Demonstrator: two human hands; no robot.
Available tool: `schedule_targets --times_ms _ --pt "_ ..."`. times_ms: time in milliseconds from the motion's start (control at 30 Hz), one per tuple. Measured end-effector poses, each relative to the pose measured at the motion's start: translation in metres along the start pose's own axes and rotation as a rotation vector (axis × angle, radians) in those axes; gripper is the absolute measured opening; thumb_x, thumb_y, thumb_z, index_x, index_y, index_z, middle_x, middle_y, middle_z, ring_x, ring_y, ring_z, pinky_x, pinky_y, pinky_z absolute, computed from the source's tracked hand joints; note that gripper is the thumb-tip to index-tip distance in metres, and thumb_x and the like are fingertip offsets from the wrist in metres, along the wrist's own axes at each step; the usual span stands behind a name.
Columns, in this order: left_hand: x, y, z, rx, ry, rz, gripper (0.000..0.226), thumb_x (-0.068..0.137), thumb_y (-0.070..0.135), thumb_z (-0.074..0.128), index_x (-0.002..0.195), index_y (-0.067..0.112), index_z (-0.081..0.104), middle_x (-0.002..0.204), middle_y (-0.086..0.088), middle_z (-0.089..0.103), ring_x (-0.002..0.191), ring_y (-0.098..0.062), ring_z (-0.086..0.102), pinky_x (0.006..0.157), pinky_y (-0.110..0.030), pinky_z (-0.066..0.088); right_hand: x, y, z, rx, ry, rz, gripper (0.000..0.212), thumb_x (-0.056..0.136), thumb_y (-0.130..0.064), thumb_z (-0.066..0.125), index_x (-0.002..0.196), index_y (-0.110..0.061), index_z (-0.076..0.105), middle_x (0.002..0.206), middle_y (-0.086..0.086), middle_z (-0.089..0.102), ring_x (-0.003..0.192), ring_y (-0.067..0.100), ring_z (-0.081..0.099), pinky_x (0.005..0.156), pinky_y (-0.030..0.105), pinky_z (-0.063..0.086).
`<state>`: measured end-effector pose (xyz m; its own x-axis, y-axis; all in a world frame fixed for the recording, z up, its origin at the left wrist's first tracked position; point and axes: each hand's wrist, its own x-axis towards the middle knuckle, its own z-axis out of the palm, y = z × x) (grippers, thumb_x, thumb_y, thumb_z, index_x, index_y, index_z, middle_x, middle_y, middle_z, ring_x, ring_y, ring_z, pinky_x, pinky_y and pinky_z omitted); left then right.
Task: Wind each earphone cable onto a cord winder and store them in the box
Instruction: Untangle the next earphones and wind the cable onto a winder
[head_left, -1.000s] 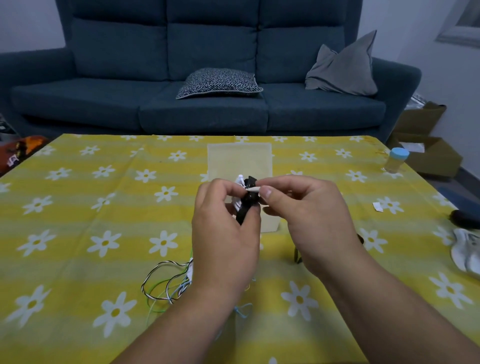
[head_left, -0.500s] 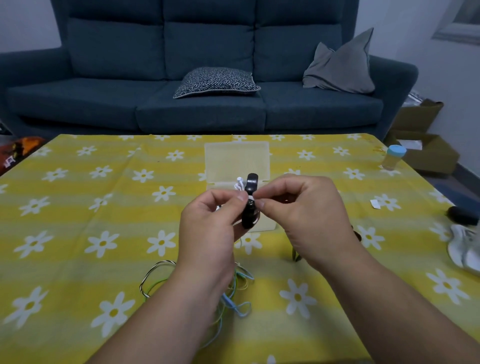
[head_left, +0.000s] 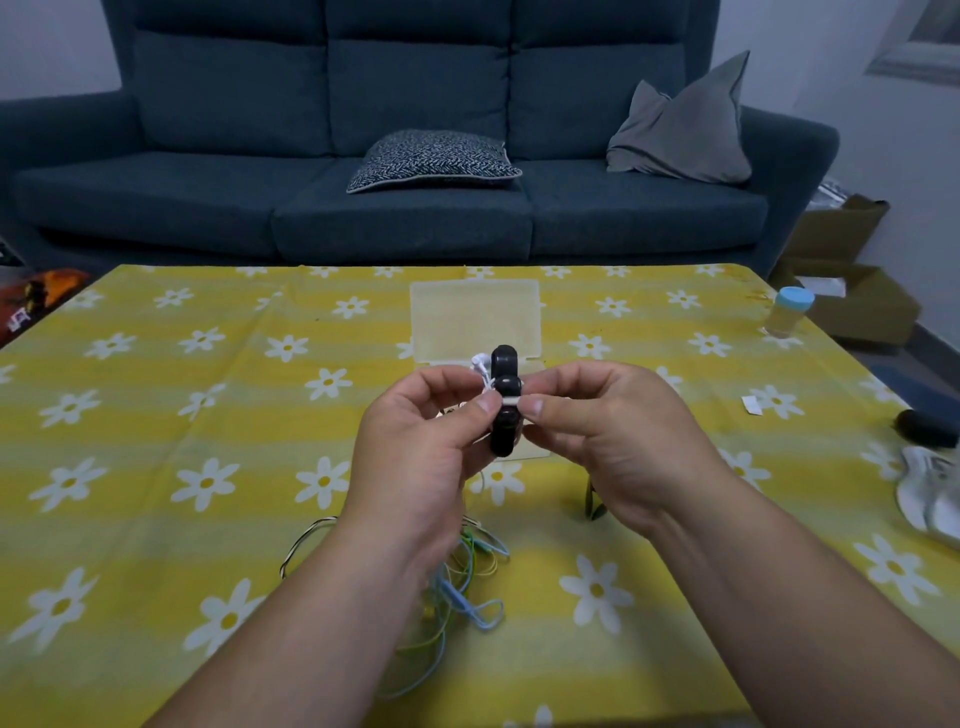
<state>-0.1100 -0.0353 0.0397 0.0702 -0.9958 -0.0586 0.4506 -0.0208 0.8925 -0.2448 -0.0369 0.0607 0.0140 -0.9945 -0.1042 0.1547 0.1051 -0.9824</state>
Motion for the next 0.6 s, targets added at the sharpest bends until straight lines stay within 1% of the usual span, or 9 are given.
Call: schedule_targets --times_ms 100,200,267,367,433,533,600 --pt "0.0003 -0.0017 -0.0009 0.049 -0.030 0.035 0.020 0.085 -0.008 0.063 0.085 0.011 0.064 0.089 -0.007 0.066 0.077 -0.026 0.067 0.061 -0.033 0.055 0.0013 -0.0004 -0.0021 0.066 0.023 0.037 0.021 0.076 0.013 0.070 0.071 -0.006 0.063 0.086 0.017 0.064 0.076 0.022 0.061 0.071 0.028 0.052" --pt "0.0012 -0.0019 -0.0011 0.050 -0.060 0.036 0.020 0.084 -0.010 0.063 0.087 0.010 0.063 0.092 -0.009 0.064 0.079 -0.028 0.065 0.066 -0.037 0.057 0.0031 -0.0004 -0.0042 0.138 0.000 0.075 0.023 0.076 0.015 0.067 0.071 -0.006 0.060 0.083 0.014 0.064 0.069 0.017 0.063 0.068 0.025 0.052" --pt "0.0013 -0.0018 -0.0011 0.026 -0.074 0.010 0.020 0.082 -0.010 0.063 0.086 0.009 0.062 0.090 -0.009 0.063 0.076 -0.026 0.065 0.065 -0.037 0.058 0.0046 0.0003 -0.0057 0.167 -0.009 0.100 0.025 0.075 0.016 0.066 0.070 -0.007 0.059 0.081 0.011 0.064 0.070 0.016 0.063 0.070 0.027 0.051" --pt "0.0024 -0.0035 -0.0011 -0.038 -0.080 -0.055 0.022 0.080 -0.010 0.062 0.077 0.011 0.058 0.087 -0.013 0.063 0.075 -0.028 0.065 0.061 -0.035 0.058 0.0061 0.0023 -0.0073 0.199 0.001 0.141 0.029 0.074 0.017 0.064 0.067 -0.010 0.058 0.082 0.011 0.064 0.074 0.019 0.063 0.073 0.029 0.048" --pt "0.0037 -0.0049 -0.0017 -0.102 -0.085 -0.107 0.024 0.073 -0.008 0.064 0.072 0.013 0.052 0.084 -0.013 0.065 0.075 -0.030 0.067 0.060 -0.035 0.058 0.0068 0.0037 -0.0065 0.218 0.013 0.157 0.033 0.074 0.018 0.062 0.064 -0.012 0.056 0.085 0.012 0.064 0.075 0.020 0.062 0.073 0.029 0.046" --pt "0.0053 -0.0051 -0.0036 -0.163 -0.093 -0.160 0.029 0.063 -0.003 0.066 0.069 0.015 0.044 0.081 -0.013 0.066 0.071 -0.027 0.070 0.059 -0.034 0.059 0.0084 0.0066 -0.0040 0.217 0.035 0.162 0.035 0.074 0.019 0.061 0.062 -0.013 0.055 0.087 0.014 0.063 0.074 0.020 0.061 0.072 0.030 0.045" --pt "0.0065 -0.0069 -0.0048 -0.151 -0.071 -0.181 0.032 0.068 -0.006 0.065 0.068 0.015 0.042 0.086 -0.017 0.065 0.072 -0.029 0.070 0.059 -0.035 0.059 0.0095 0.0092 -0.0029 0.197 0.054 0.173 0.035 0.074 0.020 0.060 0.063 -0.012 0.055 0.086 0.015 0.062 0.075 0.021 0.061 0.073 0.031 0.046"
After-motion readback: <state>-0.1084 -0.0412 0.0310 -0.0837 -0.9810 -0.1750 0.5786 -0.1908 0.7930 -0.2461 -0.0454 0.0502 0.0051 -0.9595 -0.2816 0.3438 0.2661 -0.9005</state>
